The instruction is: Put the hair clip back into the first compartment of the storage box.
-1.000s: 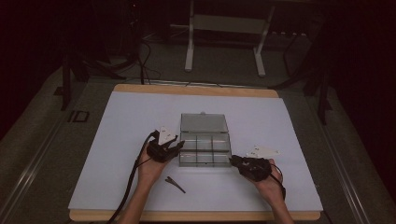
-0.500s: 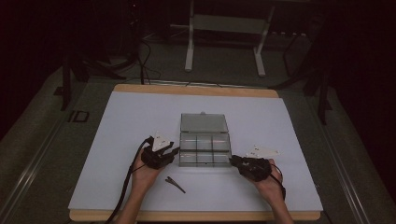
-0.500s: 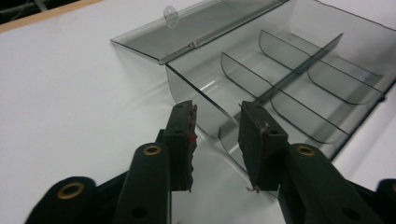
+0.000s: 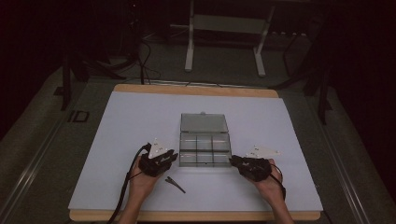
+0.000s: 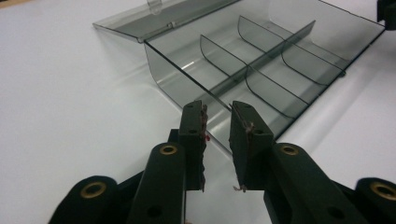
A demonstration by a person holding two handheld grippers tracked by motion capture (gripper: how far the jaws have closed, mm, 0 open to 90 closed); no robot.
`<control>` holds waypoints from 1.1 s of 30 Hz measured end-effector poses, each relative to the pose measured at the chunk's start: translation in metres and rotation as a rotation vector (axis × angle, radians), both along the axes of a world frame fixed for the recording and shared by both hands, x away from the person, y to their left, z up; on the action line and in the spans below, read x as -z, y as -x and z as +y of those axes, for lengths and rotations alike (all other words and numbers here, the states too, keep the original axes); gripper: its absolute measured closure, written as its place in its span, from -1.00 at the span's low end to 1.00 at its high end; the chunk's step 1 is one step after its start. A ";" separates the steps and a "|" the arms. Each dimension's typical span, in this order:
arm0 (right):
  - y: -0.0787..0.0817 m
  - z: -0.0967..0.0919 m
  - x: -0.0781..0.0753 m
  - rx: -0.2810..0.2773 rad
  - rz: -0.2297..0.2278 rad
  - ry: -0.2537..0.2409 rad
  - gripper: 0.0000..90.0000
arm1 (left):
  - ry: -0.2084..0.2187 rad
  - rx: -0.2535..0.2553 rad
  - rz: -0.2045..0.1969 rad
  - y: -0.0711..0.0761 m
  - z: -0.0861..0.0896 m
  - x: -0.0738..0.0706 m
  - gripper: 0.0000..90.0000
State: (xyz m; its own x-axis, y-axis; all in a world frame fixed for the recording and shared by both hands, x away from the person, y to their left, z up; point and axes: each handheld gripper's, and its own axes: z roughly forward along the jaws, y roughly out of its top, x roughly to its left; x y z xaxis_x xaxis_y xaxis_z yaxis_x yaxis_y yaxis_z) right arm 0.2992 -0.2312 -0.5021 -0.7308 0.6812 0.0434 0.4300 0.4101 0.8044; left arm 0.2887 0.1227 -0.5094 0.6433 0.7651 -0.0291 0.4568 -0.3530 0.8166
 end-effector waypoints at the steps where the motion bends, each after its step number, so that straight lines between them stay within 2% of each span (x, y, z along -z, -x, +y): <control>1: 0.000 0.000 0.000 0.000 0.000 0.000 0.73 | -0.003 0.005 0.003 0.001 0.001 0.000 0.70; 11: 0.000 0.000 0.000 -0.001 -0.001 0.001 0.73 | -0.006 0.056 0.036 0.012 0.004 0.001 0.81; 20: 0.000 0.000 0.000 -0.001 -0.003 0.002 0.73 | -0.019 0.071 0.064 0.026 0.011 0.004 0.98; 33: 0.000 0.000 0.000 -0.002 -0.001 0.002 0.73 | -0.036 0.095 0.086 0.043 0.020 0.006 1.00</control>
